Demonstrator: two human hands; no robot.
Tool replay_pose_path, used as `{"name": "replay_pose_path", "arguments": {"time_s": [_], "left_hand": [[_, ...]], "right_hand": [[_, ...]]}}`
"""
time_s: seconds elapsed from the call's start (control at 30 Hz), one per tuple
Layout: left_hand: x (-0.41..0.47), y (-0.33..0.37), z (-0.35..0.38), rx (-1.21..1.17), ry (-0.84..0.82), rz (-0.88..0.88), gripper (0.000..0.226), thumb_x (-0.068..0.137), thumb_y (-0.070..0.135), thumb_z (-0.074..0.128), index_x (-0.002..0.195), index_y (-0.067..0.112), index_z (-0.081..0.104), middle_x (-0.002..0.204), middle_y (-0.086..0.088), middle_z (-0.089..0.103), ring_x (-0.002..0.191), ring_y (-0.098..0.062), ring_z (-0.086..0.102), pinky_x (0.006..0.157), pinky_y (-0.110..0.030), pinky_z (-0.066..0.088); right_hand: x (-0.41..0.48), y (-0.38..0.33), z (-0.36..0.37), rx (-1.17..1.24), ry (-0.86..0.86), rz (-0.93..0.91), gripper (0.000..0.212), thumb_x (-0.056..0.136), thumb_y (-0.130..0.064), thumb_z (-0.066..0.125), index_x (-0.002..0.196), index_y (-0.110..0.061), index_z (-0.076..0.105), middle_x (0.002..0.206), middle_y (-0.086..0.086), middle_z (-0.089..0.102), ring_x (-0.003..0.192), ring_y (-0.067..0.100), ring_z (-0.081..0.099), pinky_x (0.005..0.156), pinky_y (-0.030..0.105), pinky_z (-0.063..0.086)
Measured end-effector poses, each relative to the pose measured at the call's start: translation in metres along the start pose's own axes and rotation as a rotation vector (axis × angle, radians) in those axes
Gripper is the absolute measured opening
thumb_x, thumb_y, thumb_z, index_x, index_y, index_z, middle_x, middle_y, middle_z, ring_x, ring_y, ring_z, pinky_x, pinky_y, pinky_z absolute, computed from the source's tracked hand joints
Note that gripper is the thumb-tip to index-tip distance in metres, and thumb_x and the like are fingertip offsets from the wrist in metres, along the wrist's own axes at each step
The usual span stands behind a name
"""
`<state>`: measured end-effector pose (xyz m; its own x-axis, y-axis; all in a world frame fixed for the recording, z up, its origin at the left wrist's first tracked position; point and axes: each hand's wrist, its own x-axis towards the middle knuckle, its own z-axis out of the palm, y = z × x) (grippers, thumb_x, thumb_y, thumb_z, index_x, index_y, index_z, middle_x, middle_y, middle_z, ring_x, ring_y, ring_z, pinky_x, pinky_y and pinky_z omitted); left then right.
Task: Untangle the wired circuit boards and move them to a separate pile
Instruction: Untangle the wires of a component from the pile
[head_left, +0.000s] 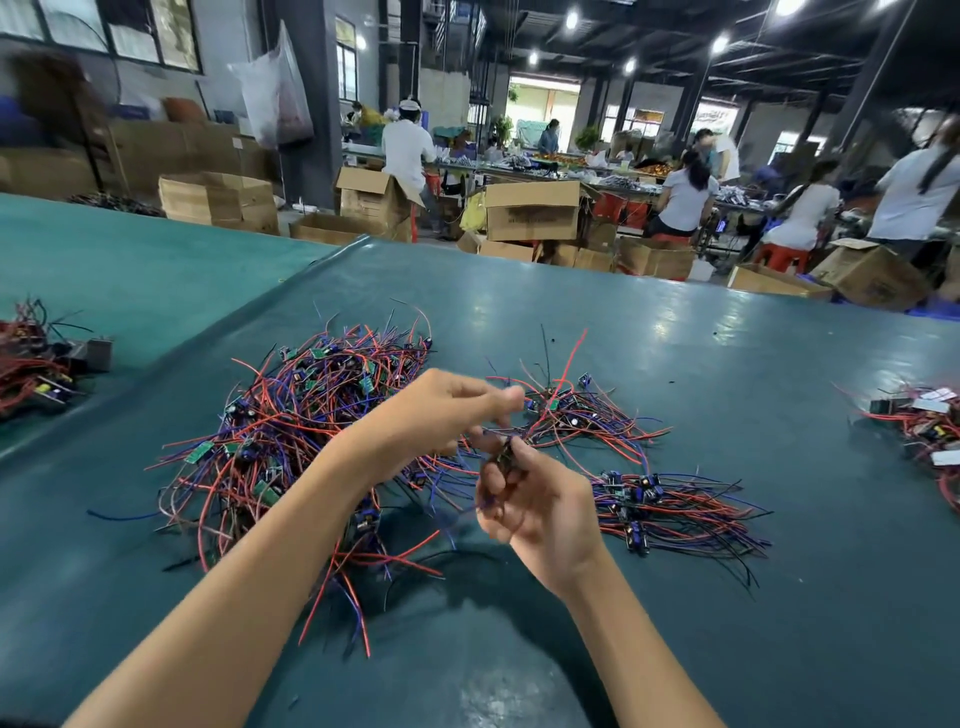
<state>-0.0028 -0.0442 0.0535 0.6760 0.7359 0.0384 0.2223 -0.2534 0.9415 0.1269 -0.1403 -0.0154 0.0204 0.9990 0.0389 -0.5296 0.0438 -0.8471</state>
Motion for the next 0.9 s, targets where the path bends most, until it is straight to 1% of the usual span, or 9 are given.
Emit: {"name": "replay_pose_path", "arguments": {"time_s": [0.1, 0.2, 0.27, 0.33, 0.43, 0.5, 0.57, 0.7, 0.9], "left_hand": [[-0.004, -0.033, 0.013, -0.113, -0.188, -0.081, 0.043, 0.091, 0.061, 0.061, 0.112, 0.026, 0.076, 0.09, 0.004, 0.072, 0.079, -0.005, 0.059, 0.062, -0.028, 0.028], [-0.008, -0.059, 0.026, -0.366, -0.227, -0.15, 0.05, 0.085, 0.058, 0.07, 0.116, 0.019, 0.076, 0.094, -0.005, 0.074, 0.076, -0.011, 0.064, 0.074, -0.034, 0.038], [-0.01, -0.069, 0.03, -0.497, -0.257, -0.187, 0.055, 0.081, 0.06, 0.072, 0.111, 0.014, 0.076, 0.093, -0.005, 0.074, 0.076, -0.014, 0.063, 0.078, -0.034, 0.043], [-0.013, -0.071, 0.032, -0.462, -0.283, -0.234, 0.055, 0.083, 0.07, 0.063, 0.102, 0.02, 0.076, 0.09, 0.0, 0.071, 0.076, -0.01, 0.059, 0.071, -0.028, 0.04], [-0.015, -0.072, 0.034, -0.465, -0.266, -0.245, 0.046, 0.081, 0.067, 0.064, 0.091, 0.023, 0.076, 0.087, 0.004, 0.069, 0.079, -0.008, 0.054, 0.074, -0.026, 0.037], [-0.017, -0.072, 0.033, -0.525, -0.256, -0.209, 0.039, 0.083, 0.053, 0.068, 0.099, 0.019, 0.078, 0.092, 0.001, 0.07, 0.083, -0.013, 0.053, 0.082, -0.031, 0.037], [-0.019, -0.073, 0.031, -0.593, -0.229, -0.171, 0.031, 0.086, 0.04, 0.069, 0.104, 0.017, 0.077, 0.092, -0.001, 0.069, 0.08, -0.015, 0.054, 0.078, -0.031, 0.042], [-0.019, -0.079, 0.03, -0.717, -0.166, -0.117, 0.013, 0.087, 0.025, 0.072, 0.093, 0.014, 0.071, 0.083, -0.006, 0.066, 0.069, -0.015, 0.063, 0.07, -0.032, 0.039], [-0.015, -0.078, 0.034, -0.658, -0.065, -0.083, 0.021, 0.08, 0.03, 0.082, 0.076, 0.013, 0.071, 0.082, -0.016, 0.053, 0.072, -0.023, 0.048, 0.067, -0.032, 0.033]], "right_hand": [[0.002, 0.011, -0.005, -0.028, 0.121, 0.053, 0.019, 0.084, -0.036, 0.065, 0.093, -0.023, 0.074, 0.066, -0.003, 0.048, 0.054, 0.01, 0.044, 0.05, 0.024, 0.026], [0.0, 0.018, -0.008, -0.069, 0.159, 0.089, 0.008, 0.078, -0.033, 0.069, 0.082, -0.027, 0.068, 0.062, -0.003, 0.045, 0.048, 0.009, 0.037, 0.049, 0.023, 0.022], [-0.001, 0.02, -0.008, -0.085, 0.146, 0.102, 0.013, 0.077, -0.035, 0.07, 0.079, -0.025, 0.062, 0.059, -0.002, 0.039, 0.043, 0.008, 0.032, 0.042, 0.02, 0.018], [-0.002, 0.02, -0.008, -0.107, 0.137, 0.105, 0.021, 0.079, -0.035, 0.07, 0.087, -0.019, 0.059, 0.057, -0.001, 0.033, 0.041, 0.008, 0.029, 0.041, 0.018, 0.017], [-0.004, 0.021, -0.008, -0.145, 0.141, 0.106, 0.019, 0.078, -0.032, 0.071, 0.076, -0.021, 0.056, 0.053, -0.004, 0.031, 0.039, 0.008, 0.028, 0.04, 0.017, 0.017], [-0.005, 0.023, -0.007, -0.168, 0.144, 0.095, 0.018, 0.079, -0.03, 0.07, 0.074, -0.022, 0.055, 0.053, -0.004, 0.031, 0.039, 0.007, 0.028, 0.039, 0.017, 0.019], [-0.005, 0.023, -0.005, -0.196, 0.139, 0.087, 0.018, 0.079, -0.03, 0.07, 0.076, -0.019, 0.056, 0.053, -0.003, 0.033, 0.04, 0.008, 0.028, 0.039, 0.018, 0.018], [-0.005, 0.023, -0.003, -0.236, 0.119, 0.068, 0.023, 0.074, -0.041, 0.075, 0.068, -0.024, 0.062, 0.054, 0.001, 0.041, 0.041, 0.011, 0.027, 0.041, 0.021, 0.015], [-0.003, 0.026, -0.003, -0.285, 0.201, -0.005, 0.028, 0.077, -0.045, 0.069, 0.061, -0.023, 0.062, 0.054, 0.005, 0.047, 0.039, 0.014, 0.028, 0.042, 0.019, 0.016]]}}
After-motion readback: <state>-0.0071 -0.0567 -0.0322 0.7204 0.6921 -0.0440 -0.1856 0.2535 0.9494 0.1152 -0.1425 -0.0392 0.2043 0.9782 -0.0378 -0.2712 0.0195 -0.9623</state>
